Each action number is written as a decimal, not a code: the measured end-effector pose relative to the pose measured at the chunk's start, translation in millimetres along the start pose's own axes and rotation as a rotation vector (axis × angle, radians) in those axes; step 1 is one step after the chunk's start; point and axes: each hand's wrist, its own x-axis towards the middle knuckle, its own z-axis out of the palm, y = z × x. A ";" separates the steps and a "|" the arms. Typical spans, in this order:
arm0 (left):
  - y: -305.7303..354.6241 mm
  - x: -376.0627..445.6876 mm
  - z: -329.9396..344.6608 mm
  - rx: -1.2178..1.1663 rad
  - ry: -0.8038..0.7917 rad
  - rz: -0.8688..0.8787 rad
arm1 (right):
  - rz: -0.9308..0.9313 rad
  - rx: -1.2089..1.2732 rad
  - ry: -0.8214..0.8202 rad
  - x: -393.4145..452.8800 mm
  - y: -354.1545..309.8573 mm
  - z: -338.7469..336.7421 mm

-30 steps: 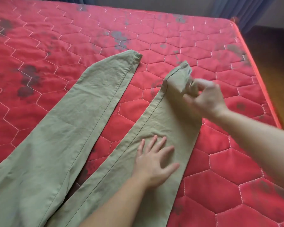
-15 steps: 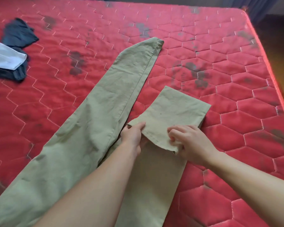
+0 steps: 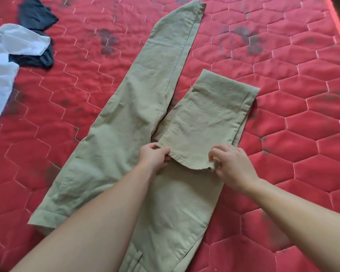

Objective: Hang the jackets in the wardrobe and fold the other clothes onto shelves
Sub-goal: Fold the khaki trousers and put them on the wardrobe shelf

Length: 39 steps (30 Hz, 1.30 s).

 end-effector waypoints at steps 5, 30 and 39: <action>-20.1 -16.4 -27.6 0.059 -0.010 -0.007 | 0.019 0.075 -0.001 -24.9 -33.8 11.4; -54.6 -17.4 -83.3 0.856 -0.099 0.274 | 0.253 -0.245 -0.277 -86.5 -108.4 24.4; -29.1 1.2 -32.0 1.239 -0.275 1.088 | 0.475 -0.168 -0.105 -20.7 -111.1 36.9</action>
